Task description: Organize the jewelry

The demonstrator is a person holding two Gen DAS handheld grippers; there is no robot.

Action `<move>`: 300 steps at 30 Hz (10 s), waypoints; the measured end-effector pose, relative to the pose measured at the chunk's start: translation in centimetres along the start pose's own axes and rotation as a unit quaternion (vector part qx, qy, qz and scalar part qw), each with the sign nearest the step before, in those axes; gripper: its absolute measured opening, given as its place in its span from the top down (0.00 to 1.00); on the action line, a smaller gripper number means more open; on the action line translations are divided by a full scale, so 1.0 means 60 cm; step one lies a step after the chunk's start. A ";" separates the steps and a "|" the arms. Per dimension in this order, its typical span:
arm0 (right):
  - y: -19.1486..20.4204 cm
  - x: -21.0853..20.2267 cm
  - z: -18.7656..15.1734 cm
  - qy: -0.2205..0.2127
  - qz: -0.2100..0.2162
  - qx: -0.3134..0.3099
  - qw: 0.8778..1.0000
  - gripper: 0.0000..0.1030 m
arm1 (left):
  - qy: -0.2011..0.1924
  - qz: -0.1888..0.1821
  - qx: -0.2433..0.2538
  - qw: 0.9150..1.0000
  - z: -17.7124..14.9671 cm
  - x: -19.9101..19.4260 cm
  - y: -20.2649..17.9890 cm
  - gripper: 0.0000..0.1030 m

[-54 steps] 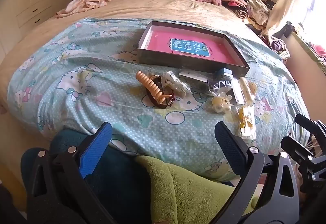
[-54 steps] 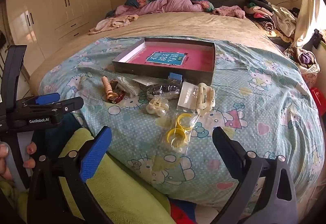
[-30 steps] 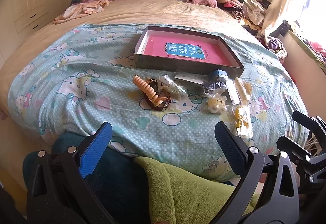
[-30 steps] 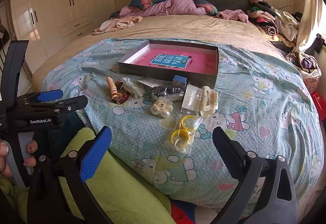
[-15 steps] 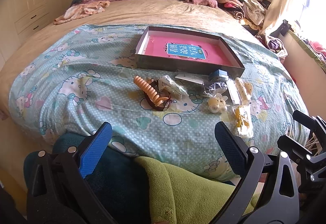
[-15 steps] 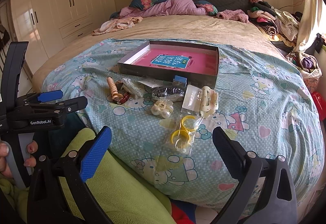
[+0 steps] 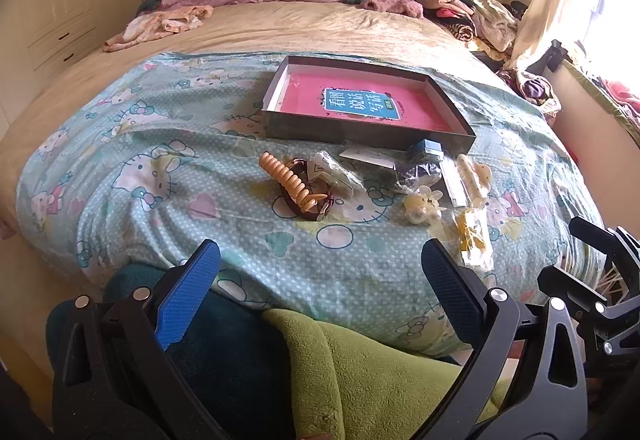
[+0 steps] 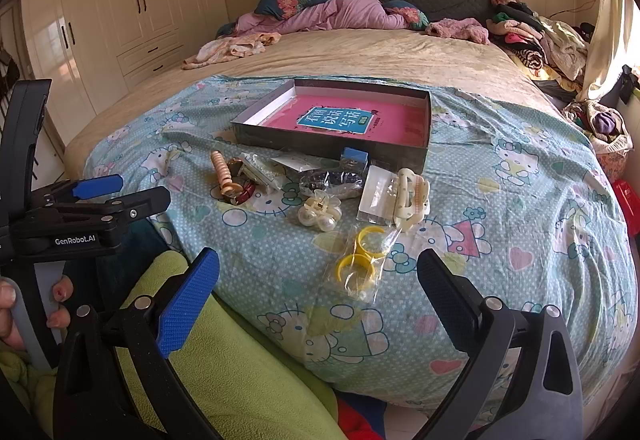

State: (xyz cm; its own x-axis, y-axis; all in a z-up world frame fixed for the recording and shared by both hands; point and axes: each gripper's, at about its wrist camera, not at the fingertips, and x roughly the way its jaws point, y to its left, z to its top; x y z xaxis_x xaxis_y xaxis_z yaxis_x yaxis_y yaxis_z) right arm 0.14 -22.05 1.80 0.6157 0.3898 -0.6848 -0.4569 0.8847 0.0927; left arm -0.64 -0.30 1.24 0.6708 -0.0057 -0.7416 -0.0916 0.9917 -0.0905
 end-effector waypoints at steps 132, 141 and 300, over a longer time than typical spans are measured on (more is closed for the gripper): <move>-0.122 0.193 0.147 -0.038 0.052 0.038 0.997 0.59 | 0.005 -0.105 -0.065 0.992 0.262 0.211 0.090 0.90; -0.150 0.247 0.199 -0.043 0.038 0.036 0.998 0.59 | 0.019 -0.100 -0.064 0.993 0.292 0.266 0.080 0.90; -0.021 0.274 0.029 0.079 0.106 0.028 0.991 0.58 | 0.080 -0.032 -0.012 0.996 0.087 0.273 0.095 0.92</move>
State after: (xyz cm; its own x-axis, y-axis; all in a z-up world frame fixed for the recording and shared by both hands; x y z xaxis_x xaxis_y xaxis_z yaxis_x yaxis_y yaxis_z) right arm 11.95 -16.32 -8.31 0.3996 0.5268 -0.7502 -0.5259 0.8021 0.2831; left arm 13.64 5.93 -7.96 0.5507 -0.0920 -0.8296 -0.0709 0.9852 -0.1563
